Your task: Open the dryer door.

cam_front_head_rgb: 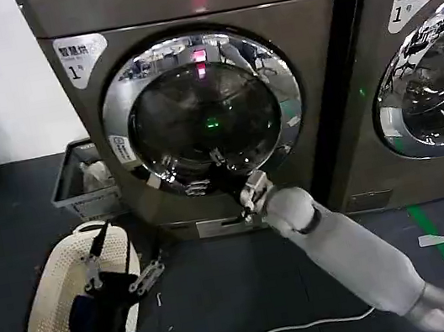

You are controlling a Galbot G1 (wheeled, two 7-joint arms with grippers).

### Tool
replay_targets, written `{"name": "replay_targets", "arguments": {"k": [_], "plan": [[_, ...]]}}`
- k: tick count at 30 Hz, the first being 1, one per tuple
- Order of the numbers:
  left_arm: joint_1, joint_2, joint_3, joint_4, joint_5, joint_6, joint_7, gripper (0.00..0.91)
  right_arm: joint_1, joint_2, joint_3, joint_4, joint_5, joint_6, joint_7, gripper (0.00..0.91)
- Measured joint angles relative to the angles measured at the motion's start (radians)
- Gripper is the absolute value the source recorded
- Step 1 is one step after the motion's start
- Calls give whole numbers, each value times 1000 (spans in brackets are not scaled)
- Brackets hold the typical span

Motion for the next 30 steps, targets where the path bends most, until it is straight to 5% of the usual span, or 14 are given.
{"name": "replay_targets", "arguments": {"k": [30], "plan": [[-11,1,-6,14,-4,0,1,907,139,202,-22,-286,-57,37,-44,907]]}}
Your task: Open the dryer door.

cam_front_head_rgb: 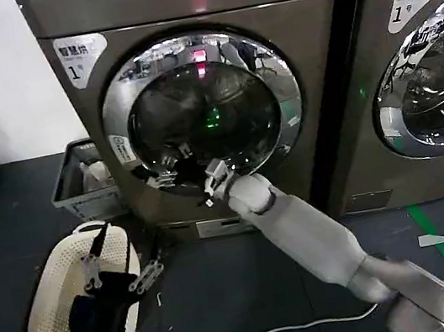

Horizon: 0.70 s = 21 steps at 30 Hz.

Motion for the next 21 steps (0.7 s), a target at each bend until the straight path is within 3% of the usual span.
{"name": "replay_targets", "arguments": {"k": [21], "plan": [[-3,-1,-13,6,-9,0,0,907,80,119,-2,-189,-24,50,-52,907]]}}
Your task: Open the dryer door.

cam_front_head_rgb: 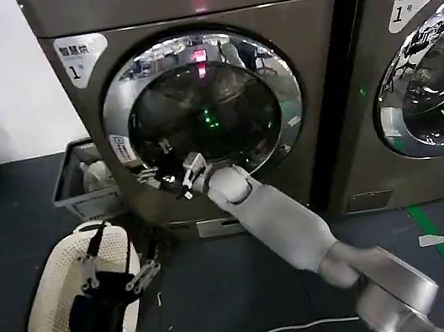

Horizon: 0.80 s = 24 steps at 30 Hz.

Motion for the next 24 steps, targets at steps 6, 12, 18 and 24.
{"name": "replay_targets", "arguments": {"k": [6,12,18,24], "plan": [[3,0,0,0,1,-1,0,907,26,25,4,-58,-7,14,-27,907],[4,-2,2,1,2,-2,0,907,37,26,5,-90,-10,18,-69,907],[6,-1,2,2,2,-3,0,907,40,24,3,-94,-9,43,-144,907],[4,-1,1,4,2,-3,0,907,29,23,-18,-65,8,87,-264,907]]}}
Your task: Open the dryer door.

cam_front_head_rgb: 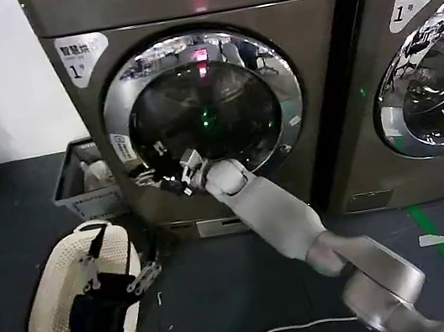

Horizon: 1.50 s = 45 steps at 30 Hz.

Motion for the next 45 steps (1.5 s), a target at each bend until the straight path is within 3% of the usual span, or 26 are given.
{"name": "replay_targets", "arguments": {"k": [15,26,32,45], "plan": [[-48,26,-66,40,-73,21,10,907,-40,-113,-38,131,108,50,-221,907],[-149,96,-315,132,-325,103,43,907,-73,-255,-74,292,252,74,-447,907],[-212,143,-420,187,-385,129,50,907,-101,-319,-71,373,310,75,-540,907],[-314,293,-340,265,-403,171,90,907,-177,-483,-13,567,350,43,-700,907]]}}
